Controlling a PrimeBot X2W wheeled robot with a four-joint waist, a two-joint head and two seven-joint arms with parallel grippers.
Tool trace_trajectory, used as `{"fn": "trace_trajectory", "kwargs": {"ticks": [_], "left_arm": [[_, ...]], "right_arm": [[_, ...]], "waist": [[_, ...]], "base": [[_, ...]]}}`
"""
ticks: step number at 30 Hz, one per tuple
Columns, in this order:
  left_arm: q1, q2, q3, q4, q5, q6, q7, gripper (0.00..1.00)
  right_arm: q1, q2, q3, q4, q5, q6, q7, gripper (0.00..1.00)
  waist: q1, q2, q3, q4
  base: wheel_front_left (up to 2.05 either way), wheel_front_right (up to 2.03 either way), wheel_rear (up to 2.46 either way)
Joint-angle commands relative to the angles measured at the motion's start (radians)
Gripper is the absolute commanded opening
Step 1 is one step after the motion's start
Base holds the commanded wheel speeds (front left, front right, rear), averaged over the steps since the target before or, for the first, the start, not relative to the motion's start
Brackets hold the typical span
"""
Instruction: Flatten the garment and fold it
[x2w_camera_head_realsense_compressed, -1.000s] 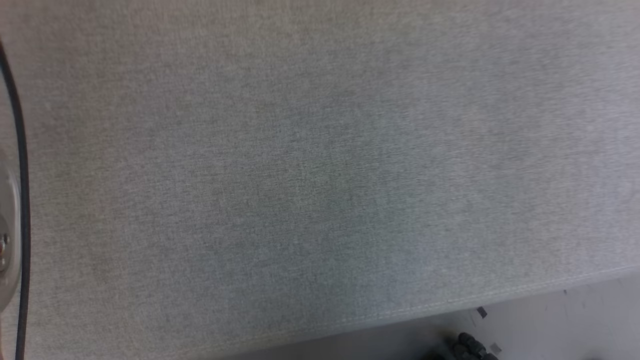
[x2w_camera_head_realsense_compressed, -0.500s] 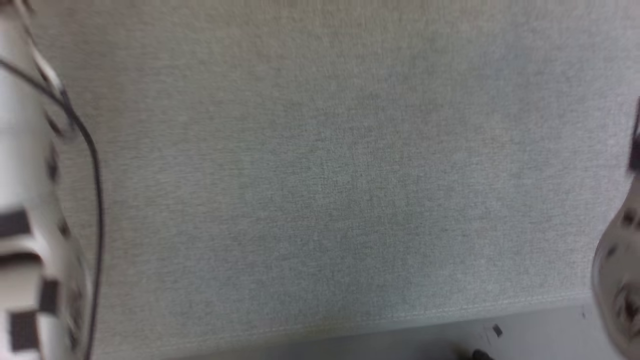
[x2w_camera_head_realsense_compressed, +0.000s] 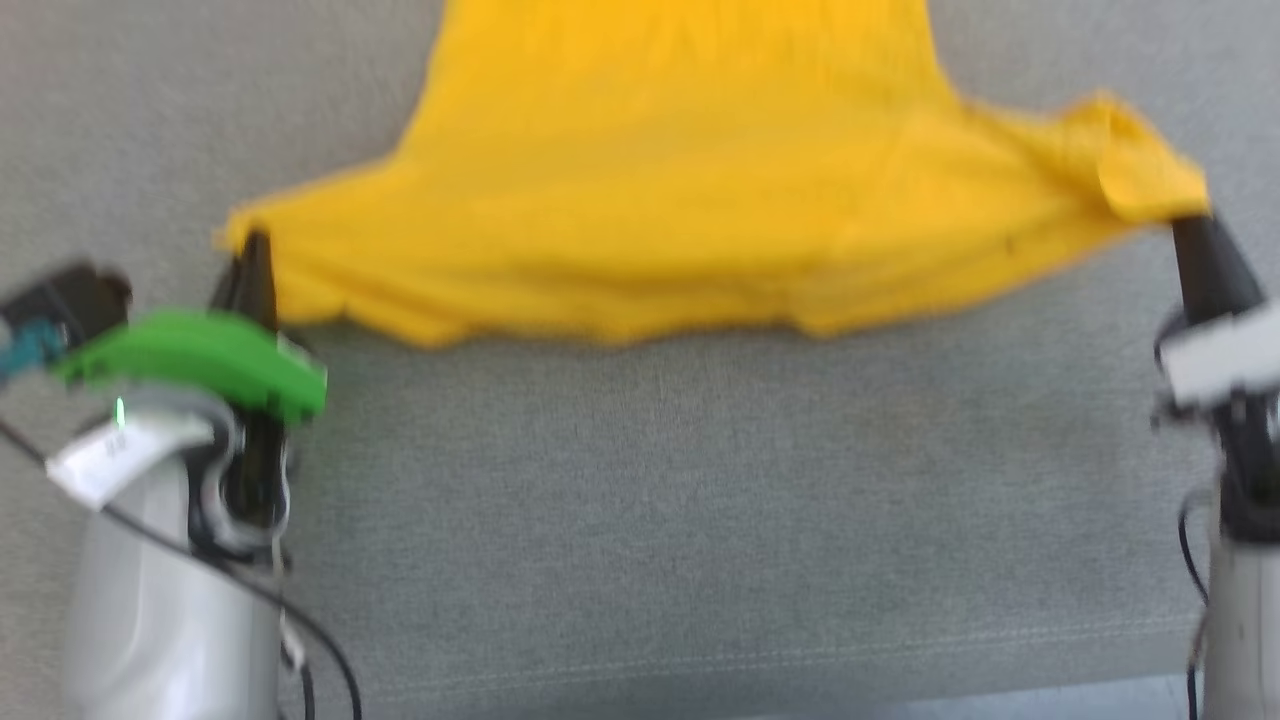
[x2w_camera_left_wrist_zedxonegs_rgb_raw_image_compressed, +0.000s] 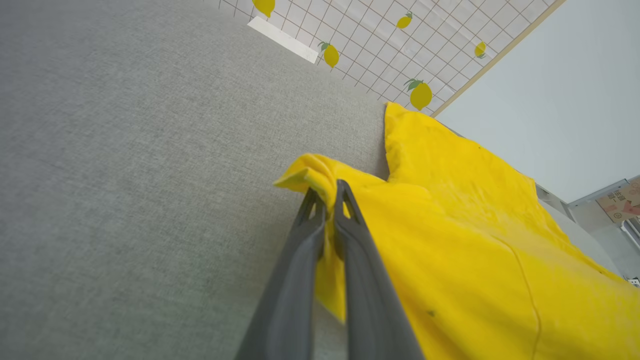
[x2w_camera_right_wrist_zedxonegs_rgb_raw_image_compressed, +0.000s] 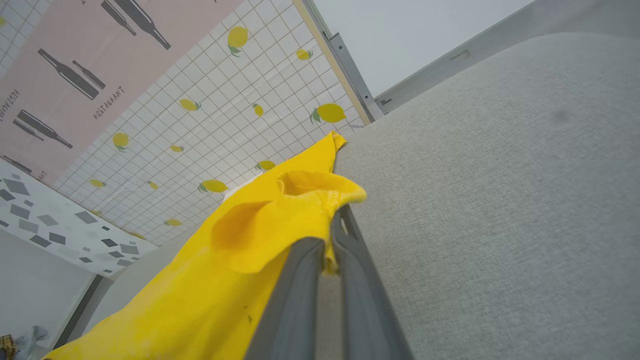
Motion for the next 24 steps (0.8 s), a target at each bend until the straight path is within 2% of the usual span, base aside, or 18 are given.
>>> {"fn": "trace_trajectory", "kwargs": {"ticks": [1,5,8,10,13,16,19,22,23,24], "left_arm": [[0.047,0.005,0.009,-0.025,0.0,0.017,0.012,0.0],[0.165,0.005,0.024,-0.093,-0.003,0.06,0.051,0.0],[0.235,0.034,0.011,-0.111,0.034,0.094,0.098,0.0],[0.266,0.052,-0.011,-0.103,0.067,0.11,0.123,0.0],[0.296,0.084,-0.066,-0.07,0.139,0.131,0.164,0.0],[0.308,0.106,-0.122,-0.029,0.197,0.134,0.191,0.0],[0.305,0.103,-0.142,0.011,0.213,0.139,0.196,0.0],[0.298,0.098,-0.148,0.037,0.216,0.139,0.181,0.0],[0.289,0.095,-0.152,0.057,0.213,0.131,0.164,0.0],[0.286,0.092,-0.151,0.062,0.209,0.128,0.159,0.0]], "right_arm": [[0.047,0.002,-0.015,-0.026,-0.018,-0.001,-0.012,0.0],[0.169,0.015,-0.066,-0.086,-0.057,-0.001,-0.007,0.0],[0.235,0.018,-0.087,-0.135,-0.126,-0.001,0.008,0.0],[0.26,0.025,-0.083,-0.146,-0.158,-0.001,0.037,0.0],[0.291,0.016,-0.038,-0.133,-0.267,-0.001,0.109,0.0],[0.292,-0.008,0.035,-0.097,-0.368,-0.001,0.183,0.0],[0.271,-0.039,0.11,-0.013,-0.47,-0.001,0.287,0.0],[0.236,-0.053,0.173,0.08,-0.532,-0.001,0.396,0.0],[0.196,-0.053,0.227,0.163,-0.539,-0.001,0.468,0.0],[0.188,-0.055,0.243,0.184,-0.537,-0.001,0.486,0.0]], "waist": [[0.0001,0.0,-0.095,0.0],[0.0001,0.0,-0.122,-0.005],[0.0001,0.0,-0.132,-0.006],[0.0001,0.0,-0.136,-0.009],[0.0001,0.0,-0.138,-0.01],[0.0001,0.0,-0.139,-0.015],[0.0001,0.0,-0.133,-0.02],[0.0001,0.0,-0.126,-0.024],[0.0001,0.0,-0.121,-0.022],[0.0001,0.0,-0.121,-0.021]], "base": [[0.0,0.0,0.0],[0.0,0.0,0.0],[0.0,0.0,0.0],[0.0,0.0,0.0],[0.0,0.0,0.0],[0.0,0.0,0.0],[0.0,0.0,0.0],[0.0,0.0,0.0],[0.0,0.0,0.0],[0.0,0.0,0.0]]}}
